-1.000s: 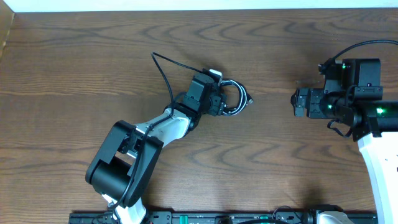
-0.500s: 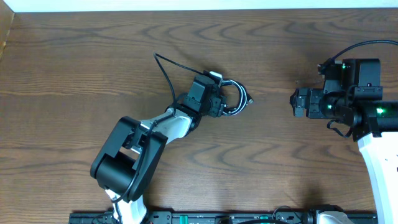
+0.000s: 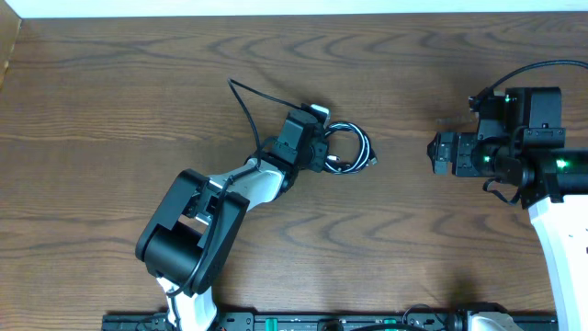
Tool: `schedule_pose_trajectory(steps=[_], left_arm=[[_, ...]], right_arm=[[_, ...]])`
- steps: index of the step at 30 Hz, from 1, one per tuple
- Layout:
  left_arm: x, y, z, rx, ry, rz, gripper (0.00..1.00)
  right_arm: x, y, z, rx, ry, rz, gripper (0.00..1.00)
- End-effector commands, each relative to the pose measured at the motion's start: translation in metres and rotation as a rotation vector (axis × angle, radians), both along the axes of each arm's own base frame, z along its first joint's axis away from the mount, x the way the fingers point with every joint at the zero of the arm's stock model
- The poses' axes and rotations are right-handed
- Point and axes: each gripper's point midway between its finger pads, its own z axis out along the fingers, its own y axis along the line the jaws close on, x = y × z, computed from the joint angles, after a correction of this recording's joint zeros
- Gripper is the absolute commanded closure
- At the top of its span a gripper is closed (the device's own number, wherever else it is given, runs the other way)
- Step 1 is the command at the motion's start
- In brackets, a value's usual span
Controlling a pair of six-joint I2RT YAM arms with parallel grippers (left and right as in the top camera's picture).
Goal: Untangle cables
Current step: 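Lower the left gripper and grasp the cable coil's left side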
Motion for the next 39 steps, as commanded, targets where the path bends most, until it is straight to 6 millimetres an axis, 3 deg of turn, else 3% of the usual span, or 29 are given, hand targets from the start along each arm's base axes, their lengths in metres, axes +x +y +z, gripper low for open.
schedule_pose_trajectory(steps=[1,6,8,14,17,18,19,23,27,32,39], left_arm=[[-0.002,-0.008,0.0,-0.055,0.038,0.008,0.93],[-0.007,-0.028,0.04,-0.165,0.011,-0.08,0.93],[-0.006,-0.032,0.071,-0.205,-0.041,-0.097,0.93],[-0.008,-0.024,0.137,-0.25,-0.16,-0.091,0.93],[-0.006,-0.017,0.129,-0.232,-0.137,-0.073,0.83],[-0.007,-0.017,0.126,-0.228,-0.129,-0.072,0.74],[-0.007,-0.017,0.122,-0.214,-0.126,-0.082,0.59],[-0.003,-0.019,0.114,-0.203,-0.134,-0.092,0.31],[-0.003,-0.03,0.093,-0.193,-0.121,-0.17,0.23],[0.001,-0.034,0.077,-0.184,-0.129,-0.221,0.24],[-0.016,-0.039,0.04,-0.255,-0.012,-0.362,0.24]], right_arm=[[-0.003,0.002,-0.003,0.01,0.017,0.0,0.01],[-0.003,0.002,-0.003,0.01,0.017,0.0,0.01],[-0.003,0.002,-0.003,0.01,0.017,0.0,0.01],[-0.003,0.002,-0.004,0.012,0.02,-0.003,0.01],[-0.004,0.003,-0.006,0.012,0.024,-0.002,0.01],[-0.004,0.003,-0.006,0.012,0.025,-0.002,0.01],[-0.004,0.003,-0.007,0.011,0.025,-0.001,0.01],[-0.004,0.003,-0.007,0.011,0.024,0.001,0.01],[-0.004,0.012,-0.005,0.049,0.014,0.052,0.01],[0.003,0.015,0.0,0.063,-0.017,0.062,0.01],[0.002,0.033,0.006,0.124,-0.047,0.166,0.01]])
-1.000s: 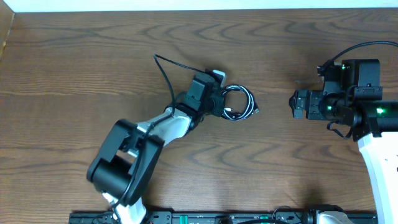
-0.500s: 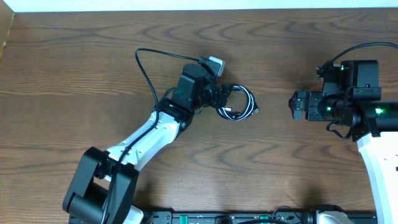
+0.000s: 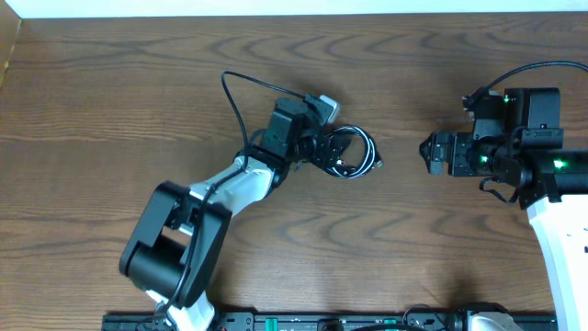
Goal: Untangle cables
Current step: 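Lower the left gripper and grasp the cable coil's left side, then lift the coil with the left gripper while right gripper approaches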
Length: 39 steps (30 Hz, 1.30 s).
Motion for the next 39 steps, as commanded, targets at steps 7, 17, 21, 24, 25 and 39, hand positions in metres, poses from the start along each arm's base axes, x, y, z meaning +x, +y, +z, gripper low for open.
schedule_pose_trajectory(steps=[7,17,21,24,25,39], left_arm=[[-0.006,-0.007,-0.033,-0.03,0.057,-0.113,0.28],[-0.009,-0.002,-0.07,0.033,0.08,-0.122,0.32],[-0.006,0.012,-0.092,0.116,0.104,-0.058,0.32],[-0.005,0.022,-0.101,0.167,0.118,-0.02,0.32],[-0.004,0.027,-0.104,0.191,0.121,-0.002,0.32],[0.014,0.044,-0.066,0.266,0.028,0.1,0.44]], right_arm=[[-0.004,0.017,0.003,0.056,-0.011,0.095,0.01],[-0.012,0.023,0.002,0.076,0.012,0.147,0.01],[-0.014,0.023,0.0,0.076,0.021,0.147,0.01],[-0.015,0.023,0.0,0.077,0.021,0.147,0.01],[-0.015,0.023,0.0,0.077,0.021,0.147,0.01],[-0.014,0.023,0.001,0.076,0.017,0.147,0.01]])
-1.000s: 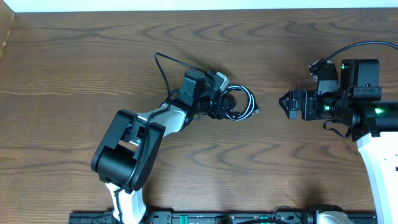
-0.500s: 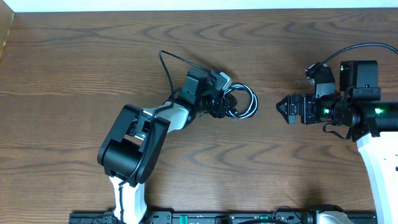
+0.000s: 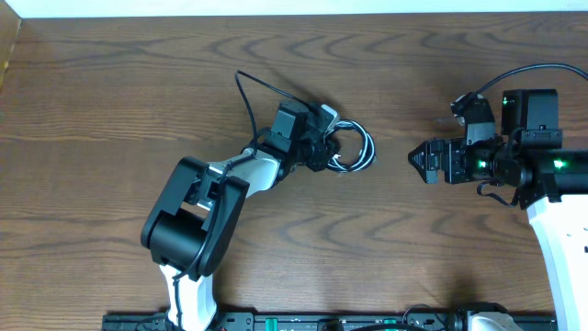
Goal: Untangle cables
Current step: 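Lift the coil with the left gripper while right gripper approaches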
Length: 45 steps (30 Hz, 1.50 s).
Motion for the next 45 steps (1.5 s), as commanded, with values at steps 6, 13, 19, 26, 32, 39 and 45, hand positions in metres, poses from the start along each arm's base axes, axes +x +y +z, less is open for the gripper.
schedule_pose_trajectory(steps=[6,13,19,26,32,39,45], left_arm=[[-0.006,0.046,-0.025,0.225,0.02,0.093,0.44],[-0.015,0.056,-0.034,0.288,0.052,0.084,0.49],[-0.015,0.06,-0.029,0.34,0.029,0.108,0.92],[-0.003,0.041,0.075,0.223,-0.184,0.119,0.92],[-0.01,0.049,0.158,0.148,-0.33,0.163,0.92],[-0.027,0.046,0.203,0.031,-0.368,0.152,0.93],[-0.036,0.04,0.219,-0.07,-0.335,0.164,0.93]], right_arm=[[0.0,0.003,0.0,0.007,-0.007,0.021,0.01],[0.002,0.003,0.001,0.007,-0.015,0.021,0.01],[0.003,0.003,0.002,0.006,-0.024,0.021,0.01],[0.009,0.003,0.006,0.005,-0.051,0.015,0.01],[0.01,0.002,0.005,0.0,-0.052,0.012,0.01],[0.006,0.002,0.002,-0.007,-0.038,0.022,0.01],[0.005,0.002,0.001,-0.008,-0.033,0.025,0.01]])
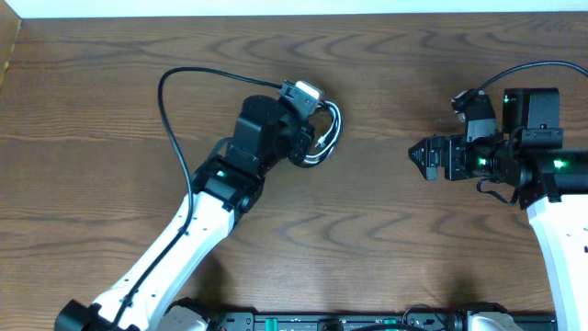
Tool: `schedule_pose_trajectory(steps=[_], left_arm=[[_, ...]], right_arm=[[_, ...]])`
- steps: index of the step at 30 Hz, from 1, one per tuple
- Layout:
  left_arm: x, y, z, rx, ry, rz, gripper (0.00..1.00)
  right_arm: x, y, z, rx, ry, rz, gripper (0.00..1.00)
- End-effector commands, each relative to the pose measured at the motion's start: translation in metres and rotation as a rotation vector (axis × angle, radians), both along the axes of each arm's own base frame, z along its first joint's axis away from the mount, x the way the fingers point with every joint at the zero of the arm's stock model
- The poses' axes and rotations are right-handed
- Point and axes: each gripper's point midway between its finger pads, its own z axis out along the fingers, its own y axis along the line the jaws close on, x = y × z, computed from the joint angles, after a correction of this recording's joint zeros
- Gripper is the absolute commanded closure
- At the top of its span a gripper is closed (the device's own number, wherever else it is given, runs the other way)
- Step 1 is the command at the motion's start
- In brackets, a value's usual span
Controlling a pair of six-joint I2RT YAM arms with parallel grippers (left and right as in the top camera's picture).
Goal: Untangle cables
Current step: 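Lift the coil with the left gripper while right gripper approaches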
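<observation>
A bundle of black and white cables (327, 131) lies coiled on the wooden table (110, 184) just left of centre, narrow and upright in the overhead view. A grey-white plug (301, 91) sticks out at its top. My left gripper (308, 140) is in the coil's left side, shut on the cables; its fingertips are hidden under the wrist. My right gripper (413, 156) hovers to the right, pointing left at the coil, about a hand's width away and holding nothing. Its jaw gap does not show from above.
A thin black lead (175, 83) from the left wrist arcs over the table to the left of the arm. The right arm's white base (560, 248) fills the right edge. A pale strip (294, 7) borders the table's far edge.
The left arm has stretched out and its wrist has turned. The coil moved up and left and went from a wide loop to a narrow one. The right gripper barely moved.
The left gripper sat in the coil's left side at every earlier moment, shifting it slightly. The right gripper stood far right at first, then was closer to the coil. Now the coil is pulled left and squeezed narrow, with the right gripper still apart from it.
</observation>
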Motion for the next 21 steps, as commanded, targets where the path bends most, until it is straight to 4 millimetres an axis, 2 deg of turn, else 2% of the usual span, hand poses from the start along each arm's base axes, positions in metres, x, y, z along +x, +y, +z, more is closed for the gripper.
schedule_pose_trajectory(steps=[1,11,15,21], left_arm=[[-0.006,-0.005,0.012,-0.08,0.017,-0.009,0.93],[-0.01,-0.005,0.021,-0.152,0.047,0.017,0.92],[-0.019,-0.013,0.023,-0.177,0.065,-0.041,0.93],[-0.018,-0.015,0.026,-0.199,0.064,-0.037,0.92]], right_arm=[[-0.002,0.002,-0.003,-0.007,0.004,0.023,0.01],[-0.011,0.002,-0.013,-0.005,0.05,0.024,0.01],[-0.009,0.002,-0.012,-0.003,0.042,0.021,0.01],[-0.017,-0.016,-0.023,-0.104,0.094,-0.03,0.01]])
